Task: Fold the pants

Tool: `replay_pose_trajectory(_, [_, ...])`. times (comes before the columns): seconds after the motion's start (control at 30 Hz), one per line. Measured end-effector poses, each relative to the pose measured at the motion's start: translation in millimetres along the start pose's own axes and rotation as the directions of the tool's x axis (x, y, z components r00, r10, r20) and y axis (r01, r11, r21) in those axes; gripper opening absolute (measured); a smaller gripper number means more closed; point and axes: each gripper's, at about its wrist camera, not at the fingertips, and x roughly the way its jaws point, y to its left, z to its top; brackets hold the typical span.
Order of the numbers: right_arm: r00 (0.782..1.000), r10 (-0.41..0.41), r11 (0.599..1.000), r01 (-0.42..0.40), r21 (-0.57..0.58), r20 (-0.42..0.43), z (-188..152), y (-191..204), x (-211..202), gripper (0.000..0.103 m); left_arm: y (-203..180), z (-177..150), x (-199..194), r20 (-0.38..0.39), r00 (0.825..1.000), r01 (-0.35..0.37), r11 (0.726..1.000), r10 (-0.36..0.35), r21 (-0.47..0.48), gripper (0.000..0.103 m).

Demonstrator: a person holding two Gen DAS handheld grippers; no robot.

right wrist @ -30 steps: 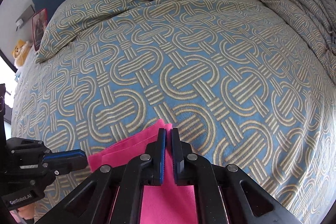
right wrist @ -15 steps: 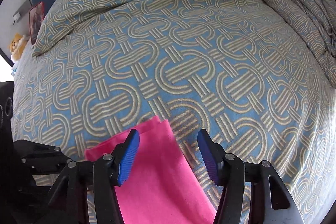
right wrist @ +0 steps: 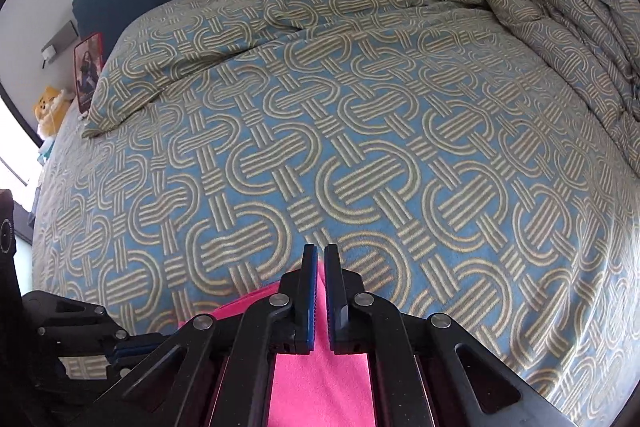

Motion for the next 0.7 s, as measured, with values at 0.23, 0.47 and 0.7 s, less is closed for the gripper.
replay_pose_trajectory(0.23, [0.999,-0.016,0.998,0.018,0.064,-0.038,-11.8,-9.9,-5.5,0.006,15.3,-0.4,-4.4,-0.003,0.998,-0.068,0.996,0.068,-0.06,0.013])
replay_pose_trajectory(0.47, [0.998,-0.006,0.986,0.016,0.166,-0.059,-83.7,-29.4,-69.3,0.013,45.3,2.1,-8.9,-0.056,0.997,0.043,0.984,-0.053,-0.174,0.043])
replay_pose_trajectory(0.7, [0.994,0.035,0.898,0.015,0.44,-0.107,-190.3,-57.0,-111.2,0.016,15.1,5.6,5.6,-0.08,0.996,0.028,0.995,-0.035,-0.091,0.058])
